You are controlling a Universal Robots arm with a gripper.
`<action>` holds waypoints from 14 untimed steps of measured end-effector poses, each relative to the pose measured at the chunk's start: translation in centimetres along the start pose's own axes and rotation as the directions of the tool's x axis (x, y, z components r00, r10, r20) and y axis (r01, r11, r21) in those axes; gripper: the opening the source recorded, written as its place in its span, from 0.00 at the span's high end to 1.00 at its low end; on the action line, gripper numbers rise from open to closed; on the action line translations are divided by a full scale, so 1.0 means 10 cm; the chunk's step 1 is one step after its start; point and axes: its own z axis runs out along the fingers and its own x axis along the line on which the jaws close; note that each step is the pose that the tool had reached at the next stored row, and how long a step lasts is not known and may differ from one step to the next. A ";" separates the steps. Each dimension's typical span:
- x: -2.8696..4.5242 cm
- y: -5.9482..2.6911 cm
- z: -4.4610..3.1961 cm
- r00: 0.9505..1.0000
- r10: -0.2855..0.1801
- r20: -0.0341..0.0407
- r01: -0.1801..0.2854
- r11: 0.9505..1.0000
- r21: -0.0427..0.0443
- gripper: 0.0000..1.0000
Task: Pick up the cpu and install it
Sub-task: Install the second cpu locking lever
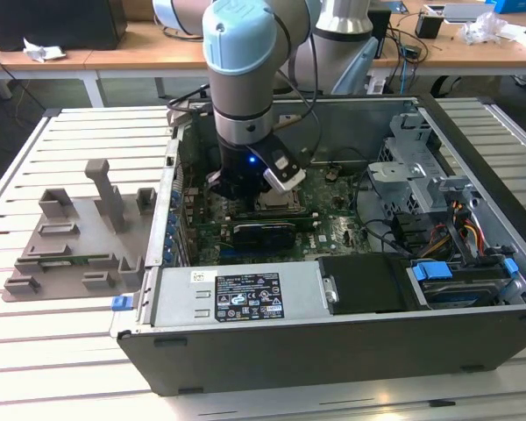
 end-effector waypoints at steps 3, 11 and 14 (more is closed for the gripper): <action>-0.014 -0.012 0.013 1.000 0.001 0.006 -0.001 0.999 -0.036 0.89; -0.025 0.008 -0.137 1.000 0.000 0.005 0.000 0.999 -0.033 0.89; -0.026 0.012 -0.167 1.000 0.000 0.004 0.000 1.000 -0.025 0.89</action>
